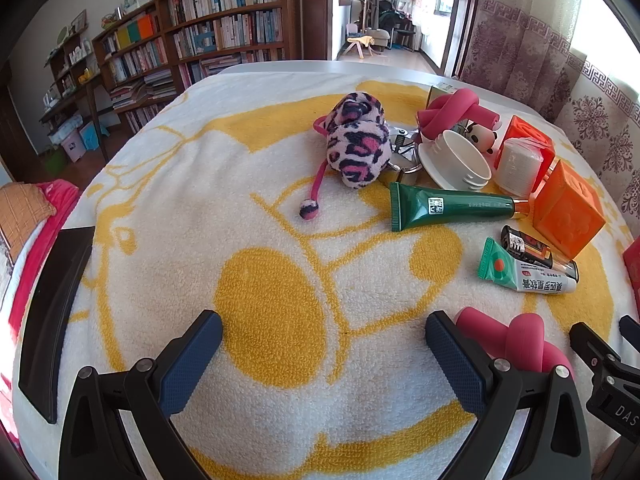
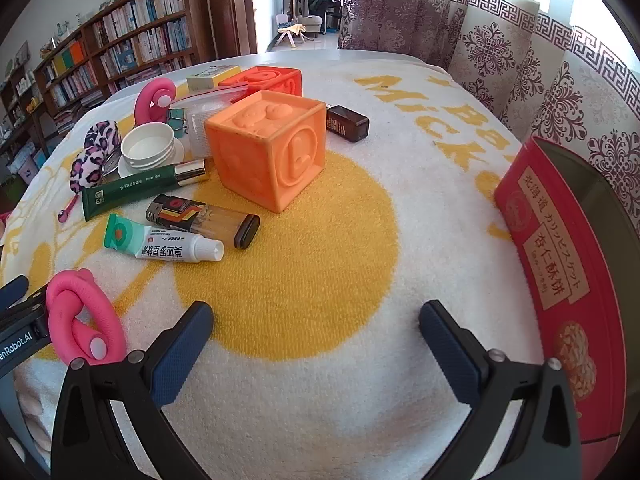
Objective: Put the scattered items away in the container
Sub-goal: 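Move both tools toward the scattered items on the towel, then grasp the leopard plush with the left tool while the right tool grasps the pink knotted toy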
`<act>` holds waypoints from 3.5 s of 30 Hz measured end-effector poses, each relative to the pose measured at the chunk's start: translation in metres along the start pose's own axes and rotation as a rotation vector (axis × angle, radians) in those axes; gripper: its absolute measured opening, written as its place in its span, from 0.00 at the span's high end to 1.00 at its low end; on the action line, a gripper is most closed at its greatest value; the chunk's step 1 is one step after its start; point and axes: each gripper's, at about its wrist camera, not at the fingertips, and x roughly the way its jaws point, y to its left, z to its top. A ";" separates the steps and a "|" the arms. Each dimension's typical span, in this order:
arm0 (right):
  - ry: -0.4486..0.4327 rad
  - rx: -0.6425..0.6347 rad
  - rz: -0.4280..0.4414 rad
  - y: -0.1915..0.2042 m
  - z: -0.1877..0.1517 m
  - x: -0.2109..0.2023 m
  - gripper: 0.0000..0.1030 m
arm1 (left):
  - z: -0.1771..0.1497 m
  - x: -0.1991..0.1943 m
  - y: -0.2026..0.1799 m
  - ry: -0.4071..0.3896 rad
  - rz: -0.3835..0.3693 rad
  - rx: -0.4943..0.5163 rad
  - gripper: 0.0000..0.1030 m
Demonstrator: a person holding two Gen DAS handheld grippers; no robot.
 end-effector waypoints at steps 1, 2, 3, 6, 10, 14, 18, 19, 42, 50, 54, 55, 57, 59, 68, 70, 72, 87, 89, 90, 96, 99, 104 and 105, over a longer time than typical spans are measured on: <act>-0.002 -0.004 0.011 -0.001 -0.001 -0.001 0.00 | 0.000 0.000 0.000 0.000 0.001 0.000 0.00; -0.001 -0.026 0.023 -0.001 -0.001 -0.002 0.00 | 0.000 0.000 -0.001 0.000 0.002 -0.001 0.00; -0.001 -0.067 0.038 -0.001 -0.002 -0.002 0.00 | 0.000 -0.001 -0.001 0.000 0.002 0.000 0.00; -0.002 -0.110 0.098 -0.006 -0.002 -0.003 0.00 | 0.000 -0.001 -0.002 0.001 0.001 -0.001 0.00; 0.001 -0.127 0.080 -0.001 -0.002 -0.002 0.00 | 0.001 -0.001 0.000 0.001 -0.001 -0.003 0.00; 0.000 -0.116 0.071 -0.001 -0.003 -0.002 0.00 | 0.001 -0.001 -0.001 0.001 0.000 -0.003 0.00; -0.001 -0.115 0.069 -0.001 -0.003 -0.002 0.00 | 0.001 -0.001 -0.002 0.001 -0.001 -0.002 0.00; -0.001 -0.115 0.069 -0.001 -0.003 -0.002 0.00 | 0.001 -0.001 -0.002 0.001 -0.001 -0.002 0.00; 0.004 -0.124 0.083 -0.003 -0.003 -0.002 0.00 | -0.004 -0.005 0.004 0.022 -0.062 0.067 0.00; 0.004 -0.124 0.083 -0.003 -0.003 -0.002 0.00 | 0.000 -0.009 0.020 0.015 -0.042 0.003 0.01; 0.004 -0.124 0.083 -0.003 -0.003 -0.002 0.00 | 0.011 -0.017 0.032 -0.004 -0.034 -0.036 0.01; 0.004 -0.124 0.083 -0.003 -0.003 -0.001 0.00 | 0.014 -0.019 0.034 -0.008 -0.035 -0.045 0.01; 0.003 -0.119 0.085 -0.004 -0.003 -0.002 0.00 | 0.020 -0.024 0.036 -0.016 -0.039 -0.053 0.01; -0.001 -0.106 0.094 -0.006 -0.003 -0.002 0.00 | 0.026 -0.028 0.033 -0.030 -0.044 -0.045 0.01; -0.035 -0.016 0.197 -0.024 -0.001 -0.007 0.00 | 0.049 -0.027 -0.013 -0.041 -0.092 0.035 0.01; -0.036 -0.015 0.198 -0.023 -0.001 -0.007 0.00 | 0.052 -0.023 -0.024 -0.040 -0.098 0.053 0.01; -0.037 -0.012 0.206 -0.024 -0.001 -0.007 0.00 | 0.058 -0.019 -0.030 -0.045 -0.096 0.064 0.01; -0.035 -0.020 0.197 -0.023 -0.002 -0.007 0.00 | 0.119 0.048 0.000 0.008 -0.098 -0.104 0.01; -0.033 -0.023 0.193 -0.023 -0.002 -0.007 0.00 | 0.118 0.054 0.000 0.018 -0.119 -0.103 0.01; -0.033 -0.024 0.191 -0.023 -0.002 -0.007 0.00 | 0.116 0.057 -0.001 0.023 -0.128 -0.105 0.01; -0.030 -0.034 0.176 -0.020 -0.003 -0.006 0.00 | 0.114 0.068 0.006 0.037 -0.181 -0.136 0.01; -0.029 -0.038 0.168 -0.019 -0.003 -0.006 0.00 | 0.115 0.064 0.014 0.012 -0.186 -0.156 0.17; -0.027 -0.042 0.159 -0.017 -0.003 -0.005 0.00 | 0.114 0.064 0.024 0.004 -0.266 -0.203 0.42; -0.027 -0.041 0.160 -0.017 -0.003 -0.006 0.00 | 0.113 0.063 0.025 0.003 -0.290 -0.212 0.51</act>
